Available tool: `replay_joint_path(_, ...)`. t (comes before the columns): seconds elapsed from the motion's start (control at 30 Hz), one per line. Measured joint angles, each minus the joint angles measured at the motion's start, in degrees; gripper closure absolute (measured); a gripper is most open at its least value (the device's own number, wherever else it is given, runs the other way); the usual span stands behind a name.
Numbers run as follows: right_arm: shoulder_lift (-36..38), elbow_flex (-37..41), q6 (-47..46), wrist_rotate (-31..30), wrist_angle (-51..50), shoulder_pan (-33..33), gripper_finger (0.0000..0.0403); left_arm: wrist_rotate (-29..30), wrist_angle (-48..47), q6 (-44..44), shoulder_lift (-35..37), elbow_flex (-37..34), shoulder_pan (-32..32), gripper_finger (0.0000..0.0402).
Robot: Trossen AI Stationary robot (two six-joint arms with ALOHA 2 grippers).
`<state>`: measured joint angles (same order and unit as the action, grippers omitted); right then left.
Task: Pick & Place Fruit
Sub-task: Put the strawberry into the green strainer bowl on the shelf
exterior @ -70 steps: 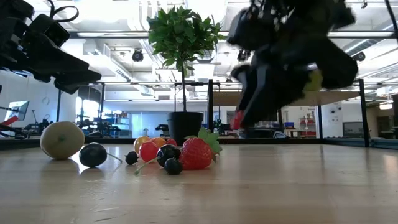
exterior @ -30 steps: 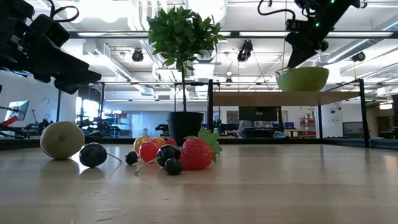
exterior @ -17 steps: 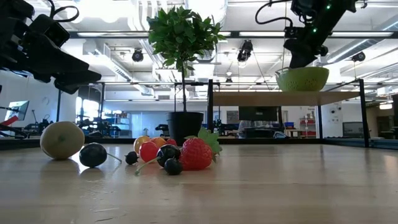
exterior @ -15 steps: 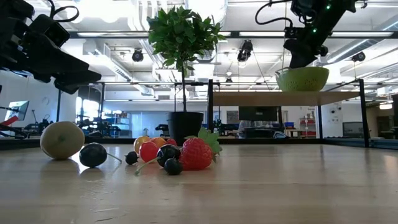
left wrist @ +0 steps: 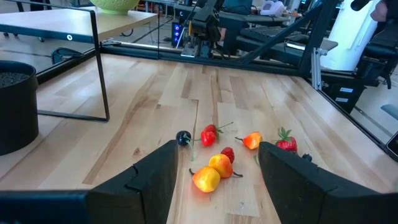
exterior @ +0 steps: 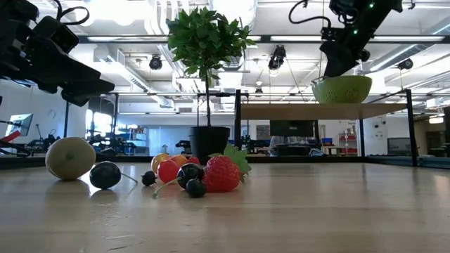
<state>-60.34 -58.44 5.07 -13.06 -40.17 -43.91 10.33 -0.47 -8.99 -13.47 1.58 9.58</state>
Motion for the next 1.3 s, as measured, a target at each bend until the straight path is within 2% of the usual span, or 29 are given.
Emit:
replay_joint_path(0.13,0.4,-0.9,1.0,1.7,0.4,2.1,0.0207,0.0,0.0,0.0,0.0,0.0,0.0,0.0172)
replay_joint_path(0.33,1.3,-2.8,1.2,1.6,0.6,6.5,0.0232,0.0,0.0,0.0,0.0,0.0,0.0,0.0172)
replay_joint_path(0.5,1.7,-3.7,-0.4,1.6,1.9,12.5,0.0254,0.0,0.0,0.0,0.0,0.0,0.0,0.0172)
replay_joint_path(0.8,1.6,-2.6,-3.4,1.5,6.3,27.9,0.0292,0.0,0.0,0.0,0.0,0.0,0.0,0.0172)
replay_joint_path(1.1,-0.6,2.8,-1.6,0.9,14.7,45.9,0.0328,0.0,0.0,0.0,0.0,0.0,0.0,0.0172)
replay_joint_path(1.3,-4.3,6.4,0.4,1.0,20.4,53.8,0.0343,0.0,0.0,0.0,0.0,0.0,0.0,0.0172)
